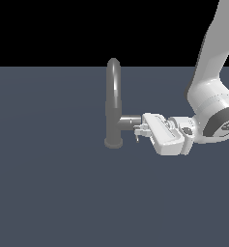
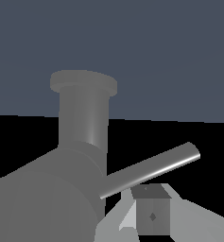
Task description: Turn on the faucet by rotating a designated handle.
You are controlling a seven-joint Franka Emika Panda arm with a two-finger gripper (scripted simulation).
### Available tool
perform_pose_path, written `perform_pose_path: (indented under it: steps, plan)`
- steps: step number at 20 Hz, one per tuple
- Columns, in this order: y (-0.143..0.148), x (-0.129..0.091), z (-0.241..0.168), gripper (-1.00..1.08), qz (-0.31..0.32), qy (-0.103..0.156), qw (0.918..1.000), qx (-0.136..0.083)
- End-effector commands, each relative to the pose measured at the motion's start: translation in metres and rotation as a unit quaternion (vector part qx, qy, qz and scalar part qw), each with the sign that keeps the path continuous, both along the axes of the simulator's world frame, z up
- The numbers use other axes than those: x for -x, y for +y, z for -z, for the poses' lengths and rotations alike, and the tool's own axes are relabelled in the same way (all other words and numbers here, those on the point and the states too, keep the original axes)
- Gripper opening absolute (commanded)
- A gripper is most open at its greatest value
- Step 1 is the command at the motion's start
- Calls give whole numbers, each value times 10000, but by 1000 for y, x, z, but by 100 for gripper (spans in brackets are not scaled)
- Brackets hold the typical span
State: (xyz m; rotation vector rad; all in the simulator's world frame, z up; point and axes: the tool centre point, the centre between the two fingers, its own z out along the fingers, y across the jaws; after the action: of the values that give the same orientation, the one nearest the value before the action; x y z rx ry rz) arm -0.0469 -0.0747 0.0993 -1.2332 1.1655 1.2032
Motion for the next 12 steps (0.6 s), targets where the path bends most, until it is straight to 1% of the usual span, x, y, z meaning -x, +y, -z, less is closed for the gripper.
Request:
perform_pose_path:
  steps: [1,12]
  plan:
    - [-1,-3,19,-100,54,75,9999,45]
    - [-2,-14,55,-100,73,165,9998,52]
